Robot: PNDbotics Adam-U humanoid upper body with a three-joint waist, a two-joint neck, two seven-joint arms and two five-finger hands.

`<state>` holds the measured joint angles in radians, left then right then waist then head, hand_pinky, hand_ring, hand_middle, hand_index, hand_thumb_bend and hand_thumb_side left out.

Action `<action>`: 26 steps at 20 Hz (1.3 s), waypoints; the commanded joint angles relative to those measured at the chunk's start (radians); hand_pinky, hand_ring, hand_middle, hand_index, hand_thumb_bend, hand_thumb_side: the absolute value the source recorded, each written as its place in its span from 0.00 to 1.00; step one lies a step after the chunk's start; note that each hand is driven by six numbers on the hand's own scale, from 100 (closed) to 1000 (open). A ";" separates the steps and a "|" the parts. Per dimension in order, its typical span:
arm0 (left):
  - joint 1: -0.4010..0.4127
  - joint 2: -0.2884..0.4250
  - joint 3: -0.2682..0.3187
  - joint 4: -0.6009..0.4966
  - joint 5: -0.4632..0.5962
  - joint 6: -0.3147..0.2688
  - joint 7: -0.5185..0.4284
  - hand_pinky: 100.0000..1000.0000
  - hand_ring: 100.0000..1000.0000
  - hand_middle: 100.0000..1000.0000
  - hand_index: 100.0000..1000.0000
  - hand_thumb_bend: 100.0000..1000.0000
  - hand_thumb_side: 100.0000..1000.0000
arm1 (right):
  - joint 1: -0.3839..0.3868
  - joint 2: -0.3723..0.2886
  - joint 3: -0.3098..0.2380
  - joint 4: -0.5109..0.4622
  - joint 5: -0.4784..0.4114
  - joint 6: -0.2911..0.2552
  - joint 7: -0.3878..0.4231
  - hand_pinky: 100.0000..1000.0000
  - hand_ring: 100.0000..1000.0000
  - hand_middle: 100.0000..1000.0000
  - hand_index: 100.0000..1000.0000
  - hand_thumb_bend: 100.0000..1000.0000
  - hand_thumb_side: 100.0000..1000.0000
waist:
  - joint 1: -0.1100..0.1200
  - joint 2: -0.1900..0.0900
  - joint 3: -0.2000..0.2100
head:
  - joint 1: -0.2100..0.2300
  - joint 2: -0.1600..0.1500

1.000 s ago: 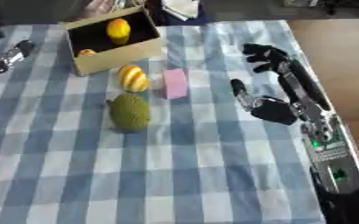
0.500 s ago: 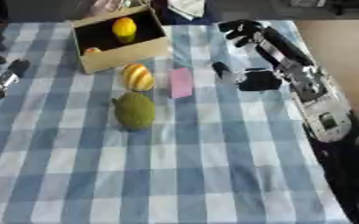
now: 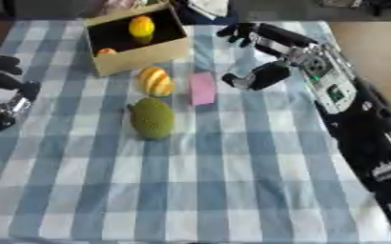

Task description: Pick up objects on the table and place them in the box.

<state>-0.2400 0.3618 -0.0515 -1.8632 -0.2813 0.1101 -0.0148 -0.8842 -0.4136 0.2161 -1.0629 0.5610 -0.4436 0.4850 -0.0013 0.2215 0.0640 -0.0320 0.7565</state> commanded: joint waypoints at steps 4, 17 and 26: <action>0.007 -0.018 -0.001 -0.020 0.006 -0.010 -0.024 0.64 0.54 0.57 0.73 0.38 0.41 | -0.067 0.028 -0.030 0.125 0.088 -0.037 0.081 0.82 0.92 0.96 0.98 0.25 0.20 | -0.014 -0.023 0.013 | -0.012 0.011; 0.016 -0.057 -0.010 -0.008 0.005 -0.023 -0.044 0.64 0.54 0.57 0.73 0.37 0.41 | -0.129 0.102 -0.069 0.272 0.256 -0.070 0.113 0.84 0.92 0.95 0.98 0.24 0.20 | -0.017 -0.023 0.044 | -0.030 0.014; 0.014 -0.068 -0.016 -0.007 0.006 -0.026 -0.054 0.64 0.54 0.57 0.73 0.37 0.41 | -0.138 0.139 -0.105 0.320 0.356 -0.048 0.042 0.83 0.91 0.92 0.97 0.23 0.20 | -0.016 -0.022 0.058 | -0.042 0.014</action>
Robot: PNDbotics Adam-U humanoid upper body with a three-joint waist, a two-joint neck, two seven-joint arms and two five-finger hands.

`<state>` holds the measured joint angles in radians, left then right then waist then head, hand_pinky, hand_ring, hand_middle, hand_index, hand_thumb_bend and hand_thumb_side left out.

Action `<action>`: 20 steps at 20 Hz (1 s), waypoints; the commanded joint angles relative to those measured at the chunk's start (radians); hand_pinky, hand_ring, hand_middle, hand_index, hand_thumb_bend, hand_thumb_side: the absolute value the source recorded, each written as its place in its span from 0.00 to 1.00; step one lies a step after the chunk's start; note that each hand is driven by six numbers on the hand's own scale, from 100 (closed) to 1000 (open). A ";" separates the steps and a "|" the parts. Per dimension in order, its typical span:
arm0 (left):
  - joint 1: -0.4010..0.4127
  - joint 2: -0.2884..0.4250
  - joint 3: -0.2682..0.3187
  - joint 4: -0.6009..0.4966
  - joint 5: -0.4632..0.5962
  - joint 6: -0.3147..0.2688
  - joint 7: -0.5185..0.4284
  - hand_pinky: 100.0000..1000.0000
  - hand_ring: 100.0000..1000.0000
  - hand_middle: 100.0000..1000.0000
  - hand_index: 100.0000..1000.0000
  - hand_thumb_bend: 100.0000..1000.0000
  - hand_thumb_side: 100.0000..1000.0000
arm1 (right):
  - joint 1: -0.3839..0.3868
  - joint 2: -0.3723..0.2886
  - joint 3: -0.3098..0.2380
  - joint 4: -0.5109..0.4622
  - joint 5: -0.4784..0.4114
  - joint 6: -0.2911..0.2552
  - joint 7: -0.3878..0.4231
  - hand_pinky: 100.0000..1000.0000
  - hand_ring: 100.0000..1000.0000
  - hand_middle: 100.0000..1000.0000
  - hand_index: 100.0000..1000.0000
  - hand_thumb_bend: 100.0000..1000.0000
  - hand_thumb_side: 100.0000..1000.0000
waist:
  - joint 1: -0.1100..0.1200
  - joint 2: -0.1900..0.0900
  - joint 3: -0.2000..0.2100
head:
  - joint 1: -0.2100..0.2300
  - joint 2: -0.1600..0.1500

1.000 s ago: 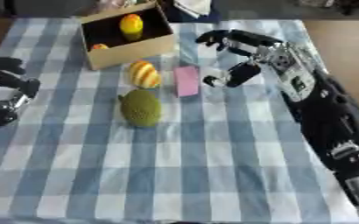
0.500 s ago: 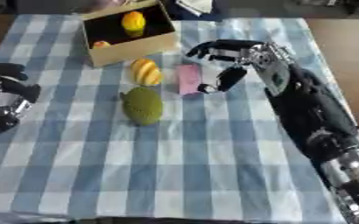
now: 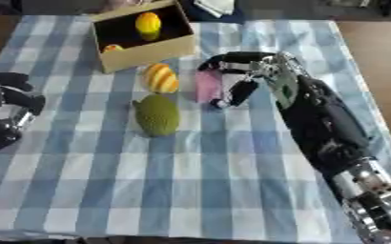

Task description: Pick up objects on the table and place them in the box.

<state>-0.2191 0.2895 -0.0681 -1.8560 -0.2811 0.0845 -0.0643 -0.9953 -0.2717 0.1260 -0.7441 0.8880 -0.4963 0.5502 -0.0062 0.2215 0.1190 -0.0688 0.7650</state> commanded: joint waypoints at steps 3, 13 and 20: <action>-0.006 0.003 -0.001 -0.013 0.005 -0.001 -0.006 0.64 0.54 0.57 0.73 0.37 0.41 | -0.028 0.005 -0.023 0.011 0.065 0.012 -0.060 0.82 0.88 0.87 0.96 0.21 0.19 | -0.011 -0.021 0.006 | -0.007 0.005; -0.004 -0.001 0.000 -0.009 0.000 -0.001 -0.005 0.64 0.54 0.57 0.73 0.36 0.42 | -0.030 0.003 -0.041 -0.005 0.141 0.029 -0.303 0.74 0.75 0.57 0.73 0.00 0.10 | -0.013 -0.021 0.006 | -0.006 0.005; -0.001 -0.003 0.002 -0.007 -0.001 -0.002 -0.003 0.64 0.54 0.57 0.73 0.36 0.42 | -0.045 -0.026 -0.017 -0.071 0.105 -0.014 -0.343 0.73 0.73 0.52 0.65 0.00 0.15 | -0.013 -0.022 0.002 | -0.001 0.005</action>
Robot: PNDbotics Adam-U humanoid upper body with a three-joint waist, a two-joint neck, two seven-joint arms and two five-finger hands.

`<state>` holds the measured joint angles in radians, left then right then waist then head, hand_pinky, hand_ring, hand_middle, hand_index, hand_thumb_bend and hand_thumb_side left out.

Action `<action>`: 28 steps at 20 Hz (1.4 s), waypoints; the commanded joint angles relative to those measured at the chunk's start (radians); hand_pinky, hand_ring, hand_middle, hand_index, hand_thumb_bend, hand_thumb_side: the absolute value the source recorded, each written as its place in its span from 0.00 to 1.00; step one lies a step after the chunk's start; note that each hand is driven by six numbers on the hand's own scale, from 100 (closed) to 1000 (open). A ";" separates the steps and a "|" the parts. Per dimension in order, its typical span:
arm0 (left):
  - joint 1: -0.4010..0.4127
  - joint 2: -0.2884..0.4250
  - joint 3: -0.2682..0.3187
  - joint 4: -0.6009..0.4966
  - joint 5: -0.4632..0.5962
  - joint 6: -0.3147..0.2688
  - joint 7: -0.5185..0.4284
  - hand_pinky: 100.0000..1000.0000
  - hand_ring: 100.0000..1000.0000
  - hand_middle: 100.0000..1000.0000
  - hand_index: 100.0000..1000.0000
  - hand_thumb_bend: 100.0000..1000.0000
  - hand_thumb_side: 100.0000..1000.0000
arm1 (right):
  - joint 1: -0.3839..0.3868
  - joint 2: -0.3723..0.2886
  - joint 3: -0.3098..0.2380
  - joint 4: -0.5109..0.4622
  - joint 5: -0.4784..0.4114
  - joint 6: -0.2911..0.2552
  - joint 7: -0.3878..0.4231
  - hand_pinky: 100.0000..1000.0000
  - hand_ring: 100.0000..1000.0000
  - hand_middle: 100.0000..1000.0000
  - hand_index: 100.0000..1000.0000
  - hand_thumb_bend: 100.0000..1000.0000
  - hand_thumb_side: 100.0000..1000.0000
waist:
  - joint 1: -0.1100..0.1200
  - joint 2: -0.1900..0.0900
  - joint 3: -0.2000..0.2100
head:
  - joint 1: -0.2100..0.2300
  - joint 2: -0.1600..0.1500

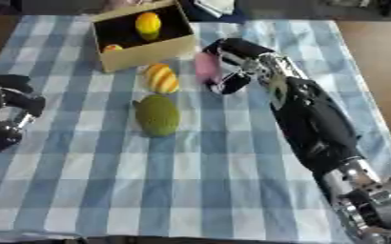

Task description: Pick up objects on the table and place them in the box.

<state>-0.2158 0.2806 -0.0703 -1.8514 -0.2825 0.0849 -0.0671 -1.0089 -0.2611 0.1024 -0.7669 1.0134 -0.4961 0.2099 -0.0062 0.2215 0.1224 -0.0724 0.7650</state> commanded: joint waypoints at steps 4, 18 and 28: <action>-0.001 0.002 0.003 -0.011 0.001 -0.003 -0.001 0.64 0.54 0.57 0.73 0.35 0.42 | -0.052 -0.054 0.010 -0.097 -0.067 -0.013 0.015 0.73 0.73 0.53 0.66 0.00 0.11 | -0.015 -0.025 -0.002 | 0.002 0.005; -0.008 -0.020 -0.043 -0.015 0.002 -0.021 -0.047 0.64 0.54 0.57 0.73 0.35 0.42 | -0.129 0.020 -0.105 -0.002 0.010 0.142 -0.106 0.73 0.76 0.63 0.74 0.00 0.14 | -0.030 -0.037 0.103 | -0.099 -0.038; -0.011 -0.033 -0.054 -0.015 0.004 -0.025 -0.060 0.64 0.54 0.56 0.73 0.34 0.42 | -0.137 0.081 -0.143 0.045 0.137 0.252 -0.211 0.76 0.83 0.81 0.90 0.14 0.32 | -0.037 -0.036 0.160 | -0.171 -0.060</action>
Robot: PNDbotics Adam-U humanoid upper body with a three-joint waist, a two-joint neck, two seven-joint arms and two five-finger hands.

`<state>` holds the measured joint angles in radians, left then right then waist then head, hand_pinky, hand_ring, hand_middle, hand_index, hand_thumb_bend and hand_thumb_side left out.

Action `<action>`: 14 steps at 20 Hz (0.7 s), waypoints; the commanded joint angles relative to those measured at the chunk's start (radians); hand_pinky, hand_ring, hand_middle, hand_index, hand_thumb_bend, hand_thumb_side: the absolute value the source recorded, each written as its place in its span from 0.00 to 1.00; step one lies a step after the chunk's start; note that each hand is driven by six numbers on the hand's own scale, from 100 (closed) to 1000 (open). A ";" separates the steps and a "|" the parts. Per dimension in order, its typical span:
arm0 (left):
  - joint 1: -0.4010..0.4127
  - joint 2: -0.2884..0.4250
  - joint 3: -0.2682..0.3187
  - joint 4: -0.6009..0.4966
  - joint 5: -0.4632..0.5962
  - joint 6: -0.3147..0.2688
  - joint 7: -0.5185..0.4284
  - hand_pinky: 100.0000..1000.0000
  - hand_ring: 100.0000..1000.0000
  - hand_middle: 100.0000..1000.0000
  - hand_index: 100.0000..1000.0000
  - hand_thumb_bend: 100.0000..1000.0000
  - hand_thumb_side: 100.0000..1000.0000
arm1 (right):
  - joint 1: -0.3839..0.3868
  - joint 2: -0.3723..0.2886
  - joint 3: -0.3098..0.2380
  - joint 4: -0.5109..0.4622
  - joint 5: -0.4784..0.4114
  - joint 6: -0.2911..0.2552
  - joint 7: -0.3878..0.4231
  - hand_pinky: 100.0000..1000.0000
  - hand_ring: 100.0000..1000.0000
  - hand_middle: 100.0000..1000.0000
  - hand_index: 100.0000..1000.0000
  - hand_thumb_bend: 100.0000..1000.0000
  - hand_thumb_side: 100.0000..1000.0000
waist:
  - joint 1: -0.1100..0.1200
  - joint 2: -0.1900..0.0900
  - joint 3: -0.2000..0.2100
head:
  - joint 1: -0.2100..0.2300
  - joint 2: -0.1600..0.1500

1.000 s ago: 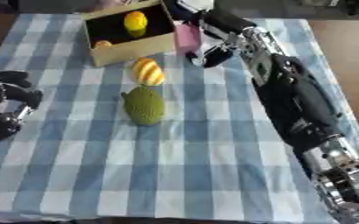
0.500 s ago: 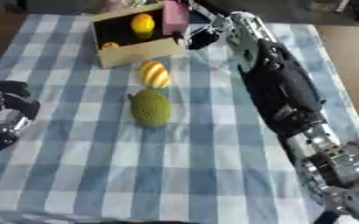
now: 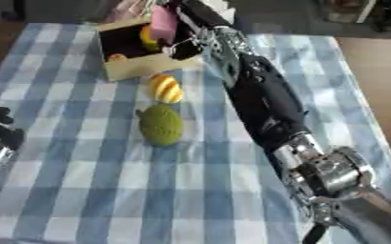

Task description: Pick up objects on the table and place them in the box.

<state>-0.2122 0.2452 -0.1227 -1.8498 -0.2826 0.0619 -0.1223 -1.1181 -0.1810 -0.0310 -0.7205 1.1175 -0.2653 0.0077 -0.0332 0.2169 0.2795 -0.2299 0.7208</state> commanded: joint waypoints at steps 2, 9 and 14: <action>-0.014 0.001 -0.001 -0.016 0.005 -0.001 -0.004 0.64 0.54 0.56 0.73 0.34 0.42 | -0.026 0.010 -0.013 0.003 0.049 0.040 -0.005 0.76 0.84 0.84 0.92 0.23 0.38 | -0.009 -0.030 0.006 | -0.019 -0.018; -0.015 -0.001 -0.001 -0.017 0.005 -0.001 -0.004 0.65 0.54 0.56 0.73 0.34 0.42 | -0.014 0.022 -0.020 0.002 0.090 0.148 -0.067 0.77 0.85 0.90 0.96 0.39 0.48 | -0.006 -0.029 0.004 | -0.021 -0.019; -0.015 -0.001 0.002 -0.017 0.005 0.000 -0.001 0.64 0.54 0.56 0.73 0.34 0.42 | -0.011 0.014 -0.002 -0.011 0.060 0.129 -0.090 0.76 0.85 0.89 0.95 0.36 0.47 | -0.004 -0.028 -0.008 | -0.015 -0.020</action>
<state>-0.2131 0.2370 -0.1254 -1.8498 -0.2823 0.0620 -0.1230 -1.1084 -0.1529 -0.0366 -0.7066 1.1862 -0.1305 -0.0751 -0.0332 0.2169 0.2699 -0.2472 0.7110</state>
